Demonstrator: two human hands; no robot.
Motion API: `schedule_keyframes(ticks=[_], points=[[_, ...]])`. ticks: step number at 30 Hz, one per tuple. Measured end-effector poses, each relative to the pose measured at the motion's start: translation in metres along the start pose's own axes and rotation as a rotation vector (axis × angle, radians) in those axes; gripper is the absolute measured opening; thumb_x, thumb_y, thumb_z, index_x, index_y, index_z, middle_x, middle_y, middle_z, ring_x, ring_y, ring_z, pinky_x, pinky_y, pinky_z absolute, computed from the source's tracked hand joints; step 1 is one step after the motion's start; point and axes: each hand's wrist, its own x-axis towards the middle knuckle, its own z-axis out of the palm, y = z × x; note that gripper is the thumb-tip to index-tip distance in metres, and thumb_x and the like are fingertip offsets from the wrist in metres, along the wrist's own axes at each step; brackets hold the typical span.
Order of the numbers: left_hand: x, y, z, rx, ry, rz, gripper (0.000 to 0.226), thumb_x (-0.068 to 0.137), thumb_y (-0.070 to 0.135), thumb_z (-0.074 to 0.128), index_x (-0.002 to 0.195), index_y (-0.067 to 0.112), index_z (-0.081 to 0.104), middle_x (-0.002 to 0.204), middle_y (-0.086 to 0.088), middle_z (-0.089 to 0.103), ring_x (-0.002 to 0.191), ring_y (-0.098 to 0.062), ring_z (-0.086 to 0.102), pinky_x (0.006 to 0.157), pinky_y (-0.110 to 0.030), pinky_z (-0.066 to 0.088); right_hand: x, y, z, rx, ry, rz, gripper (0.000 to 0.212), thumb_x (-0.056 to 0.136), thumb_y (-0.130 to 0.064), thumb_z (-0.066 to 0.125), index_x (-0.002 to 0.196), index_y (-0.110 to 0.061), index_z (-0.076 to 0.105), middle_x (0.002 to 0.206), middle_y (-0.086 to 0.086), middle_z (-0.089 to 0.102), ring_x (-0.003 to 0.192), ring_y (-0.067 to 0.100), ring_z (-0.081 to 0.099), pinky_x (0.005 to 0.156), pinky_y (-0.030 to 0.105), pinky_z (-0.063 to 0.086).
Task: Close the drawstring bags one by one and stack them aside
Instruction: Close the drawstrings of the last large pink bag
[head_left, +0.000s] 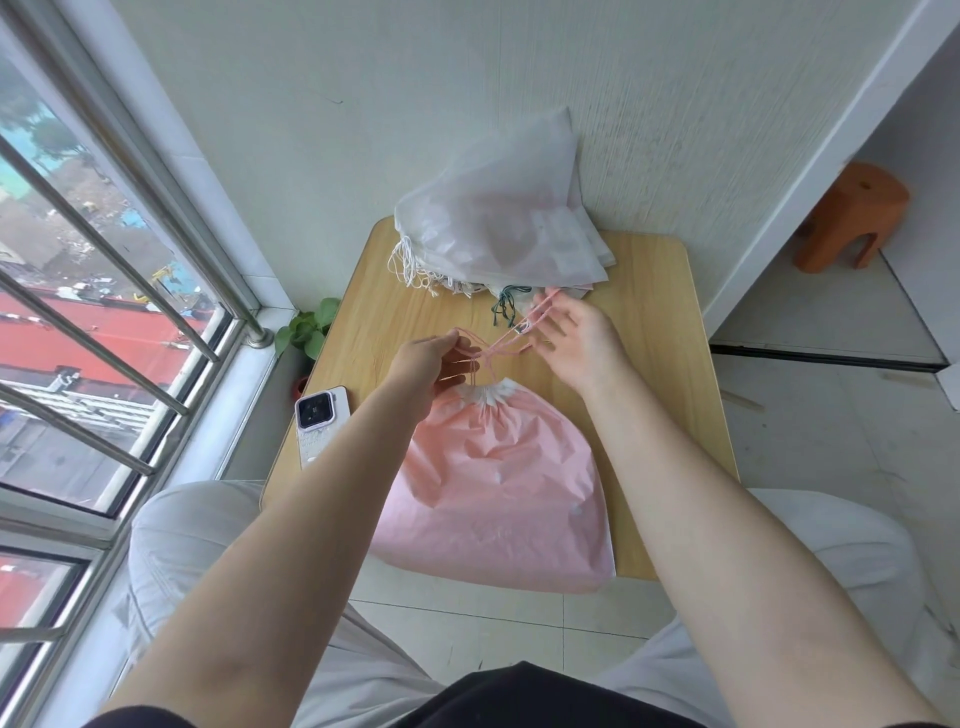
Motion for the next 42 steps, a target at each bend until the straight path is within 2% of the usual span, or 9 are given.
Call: schedule_keyframes(ticks=[3, 5, 7, 12, 20, 23, 27, 33, 42], points=[[0.0, -0.004, -0.001, -0.082, -0.027, -0.056, 0.028, 0.101, 0.021, 0.048, 0.077, 0.017, 0.061, 0.08, 0.001, 0.073, 0.076, -0.016, 0.067, 0.069, -0.027, 0.045, -0.002, -0.012, 0.002, 0.173, -0.02, 0.007, 0.014, 0.096, -0.011, 0.052, 0.098, -0.008, 0.066, 0.072, 0.001, 0.063, 0.072, 0.015, 0.066, 0.085, 0.031, 0.053], [0.002, -0.007, -0.001, -0.123, -0.044, -0.067, 0.025, 0.102, 0.023, 0.048, 0.08, 0.019, 0.06, 0.077, 0.005, 0.071, 0.072, -0.014, 0.062, 0.07, -0.027, 0.043, -0.004, -0.014, 0.004, 0.0, -0.063, 0.052, 0.017, 0.097, -0.014, 0.05, 0.092, -0.007, 0.065, 0.056, -0.004, 0.05, 0.044, 0.007, 0.045, 0.052, 0.019, 0.046], [0.003, -0.009, 0.0, -0.126, -0.024, -0.062, 0.024, 0.102, 0.024, 0.049, 0.082, 0.018, 0.061, 0.068, 0.006, 0.065, 0.063, -0.012, 0.052, 0.065, -0.024, 0.041, -0.006, -0.015, 0.007, -0.433, -0.097, 0.017, 0.02, 0.093, -0.018, 0.054, 0.086, -0.008, 0.068, 0.052, -0.008, 0.046, 0.038, 0.005, 0.031, 0.039, 0.018, 0.026], [0.005, -0.011, -0.005, 0.123, 0.162, 0.001, 0.024, 0.098, 0.028, 0.058, 0.078, 0.018, 0.068, 0.057, 0.006, 0.047, 0.05, -0.01, 0.036, 0.052, -0.021, 0.033, -0.004, -0.011, 0.007, -1.755, -0.15, -0.197, 0.027, 0.082, -0.033, 0.065, 0.078, -0.009, 0.076, 0.07, 0.005, 0.063, 0.064, 0.027, 0.065, 0.056, 0.027, 0.049], [0.007, -0.022, -0.023, 0.298, 0.282, 0.073, 0.024, 0.097, 0.024, 0.057, 0.079, 0.014, 0.07, 0.066, 0.003, 0.066, 0.054, -0.01, 0.046, 0.057, -0.022, 0.04, -0.015, -0.014, 0.005, -1.841, -0.258, -0.127, 0.027, 0.08, -0.034, 0.078, 0.092, -0.01, 0.072, 0.092, 0.001, 0.064, 0.083, 0.02, 0.063, 0.072, 0.029, 0.05], [0.01, -0.015, -0.025, 0.458, 0.332, 0.121, 0.014, 0.092, 0.015, 0.058, 0.103, 0.012, 0.066, 0.08, 0.003, 0.067, 0.07, -0.017, 0.056, 0.064, -0.026, 0.046, -0.013, -0.012, 0.003, -1.826, -0.238, -0.194, 0.021, 0.081, -0.032, 0.077, 0.088, -0.013, 0.068, 0.09, -0.003, 0.058, 0.087, 0.019, 0.057, 0.068, 0.027, 0.045], [0.004, -0.003, -0.015, 0.745, 0.362, 0.419, 0.048, 0.084, 0.001, 0.052, 0.128, 0.021, 0.05, 0.107, 0.0, 0.058, 0.091, -0.018, 0.058, 0.077, -0.034, 0.049, -0.01, -0.01, 0.002, -1.759, -0.21, -0.264, 0.015, 0.079, -0.028, 0.078, 0.083, -0.02, 0.066, 0.095, 0.002, 0.063, 0.087, 0.019, 0.059, 0.069, 0.028, 0.046], [0.0, 0.002, 0.021, 1.057, -0.152, 0.361, 0.029, 0.09, 0.013, 0.051, 0.114, 0.022, 0.065, 0.105, 0.0, 0.067, 0.091, -0.023, 0.066, 0.084, -0.038, 0.055, -0.012, -0.01, 0.002, -1.677, -0.18, -0.304, 0.013, 0.081, -0.026, 0.077, 0.082, -0.018, 0.067, 0.079, -0.005, 0.058, 0.076, 0.015, 0.054, 0.065, 0.027, 0.043], [0.004, 0.016, 0.013, 1.747, -0.022, 0.326, 0.063, 0.088, 0.067, 0.048, 0.059, 0.011, 0.048, 0.059, 0.0, 0.042, 0.055, -0.018, 0.042, 0.05, -0.028, 0.03, -0.01, -0.006, -0.003, -1.661, -0.164, -0.325, 0.011, 0.08, -0.024, 0.077, 0.084, -0.016, 0.07, 0.089, 0.0, 0.063, 0.084, 0.016, 0.058, 0.07, 0.027, 0.044]])
